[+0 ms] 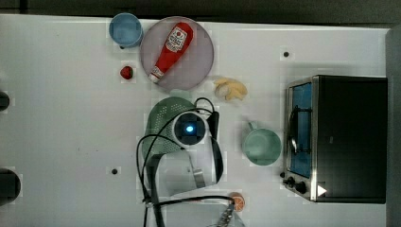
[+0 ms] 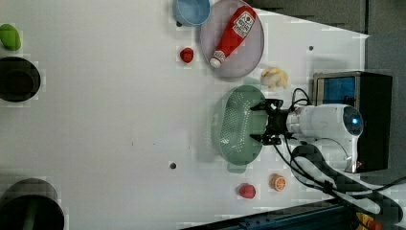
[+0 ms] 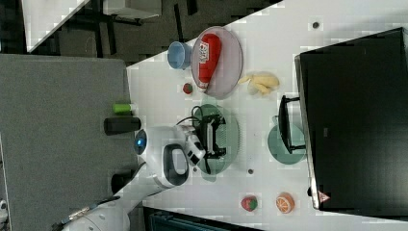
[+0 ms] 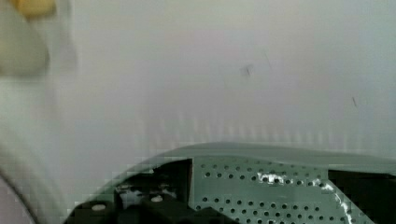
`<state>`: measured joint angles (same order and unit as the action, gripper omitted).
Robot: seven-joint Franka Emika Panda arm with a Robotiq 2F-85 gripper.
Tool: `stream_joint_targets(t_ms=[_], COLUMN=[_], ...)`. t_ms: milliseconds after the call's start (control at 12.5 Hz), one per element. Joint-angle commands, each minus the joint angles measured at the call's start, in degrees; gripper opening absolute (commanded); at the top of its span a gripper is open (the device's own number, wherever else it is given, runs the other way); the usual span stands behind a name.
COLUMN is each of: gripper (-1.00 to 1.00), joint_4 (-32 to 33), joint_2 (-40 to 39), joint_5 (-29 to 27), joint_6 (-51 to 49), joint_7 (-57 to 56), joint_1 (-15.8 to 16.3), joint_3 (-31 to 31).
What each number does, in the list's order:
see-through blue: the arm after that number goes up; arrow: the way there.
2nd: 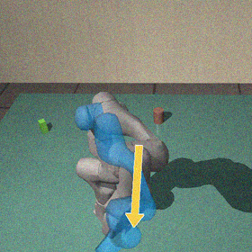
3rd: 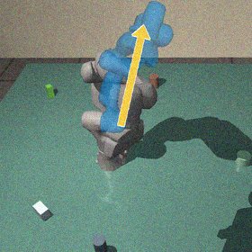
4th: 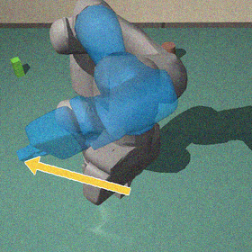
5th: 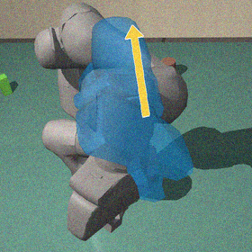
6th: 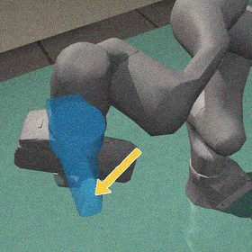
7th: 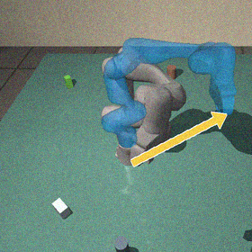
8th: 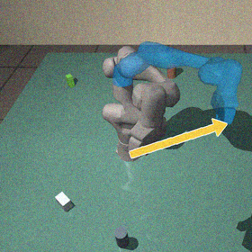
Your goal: Drag strainer left to right.
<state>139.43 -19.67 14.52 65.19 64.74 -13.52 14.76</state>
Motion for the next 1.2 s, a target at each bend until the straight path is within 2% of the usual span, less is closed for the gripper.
stream_joint_targets(t_ms=[80,400,720,960,1200], gripper=[1.00,1.00,1.00,1.00,1.00], joint_4=[0.8,0.6,0.5,0.5,0.1], joint_2=[0.3,0.4,0.4,1.7,7.4], joint_5=[-0.1,-0.1,-0.1,-0.1,-0.4], joint_6=[0.3,0.3,0.2,-0.2,-5.3], joint_7=[-9.1,-15.6,-17.1,-18.5,-26.9], joint_1=[-0.3,-0.4,-0.5,-0.5,-0.5], joint_3=[-2.6,-7.0,-10.2,-8.4,-6.0])
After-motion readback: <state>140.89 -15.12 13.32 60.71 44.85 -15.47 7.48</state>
